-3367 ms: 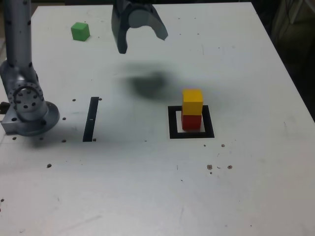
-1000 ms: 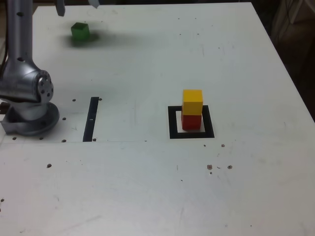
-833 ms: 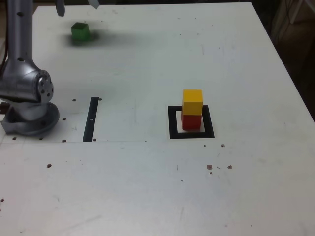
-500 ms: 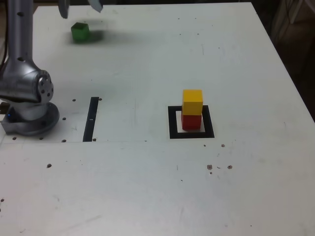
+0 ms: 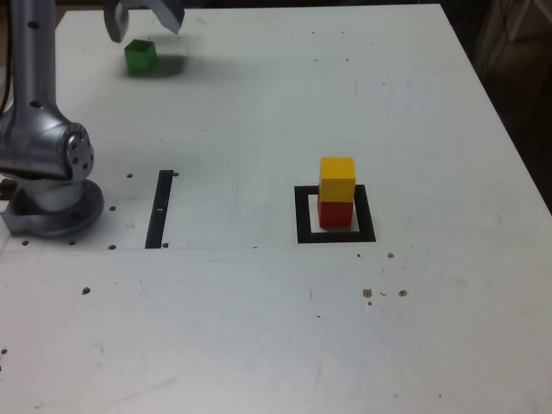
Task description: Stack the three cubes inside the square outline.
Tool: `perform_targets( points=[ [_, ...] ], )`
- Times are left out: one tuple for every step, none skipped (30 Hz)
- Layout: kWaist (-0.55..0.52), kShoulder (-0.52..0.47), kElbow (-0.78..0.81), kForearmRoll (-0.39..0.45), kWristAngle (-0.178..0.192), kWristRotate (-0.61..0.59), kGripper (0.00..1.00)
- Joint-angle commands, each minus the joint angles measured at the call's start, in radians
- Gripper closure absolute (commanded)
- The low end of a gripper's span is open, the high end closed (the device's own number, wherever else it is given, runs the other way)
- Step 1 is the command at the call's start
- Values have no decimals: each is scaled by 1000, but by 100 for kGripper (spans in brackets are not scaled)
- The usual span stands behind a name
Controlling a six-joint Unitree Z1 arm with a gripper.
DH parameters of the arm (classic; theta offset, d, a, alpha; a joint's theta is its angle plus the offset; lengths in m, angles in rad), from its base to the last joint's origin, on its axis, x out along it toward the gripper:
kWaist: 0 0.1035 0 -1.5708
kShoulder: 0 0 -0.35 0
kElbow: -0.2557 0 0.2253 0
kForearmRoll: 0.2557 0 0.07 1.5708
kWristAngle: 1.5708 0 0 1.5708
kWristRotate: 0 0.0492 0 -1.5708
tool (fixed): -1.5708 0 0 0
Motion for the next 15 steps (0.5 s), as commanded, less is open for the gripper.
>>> perform_targets(
  points=[
    [4,-9,10,-9,-7,1,1],
    [5,-10,15,-14,-10,2,1],
    [7,-11,21,-20,-13,2,0],
    [10,-11,26,-26,-17,3,0],
    [13,-12,31,-33,-22,5,0],
    [16,-12,34,-43,-30,9,0],
    [18,-12,35,-49,-37,14,0],
    [20,-11,35,-56,-45,21,0],
    [22,-10,33,-61,-53,28,0],
    [24,-10,32,-65,-60,34,0],
    [25,-9,30,-68,-66,39,0],
    [26,-8,28,-70,-69,44,0],
    [28,-7,28,-71,-72,47,0],
    [29,-6,27,-71,-71,46,0],
    [30,-6,27,-71,-66,42,1]
  ],
)
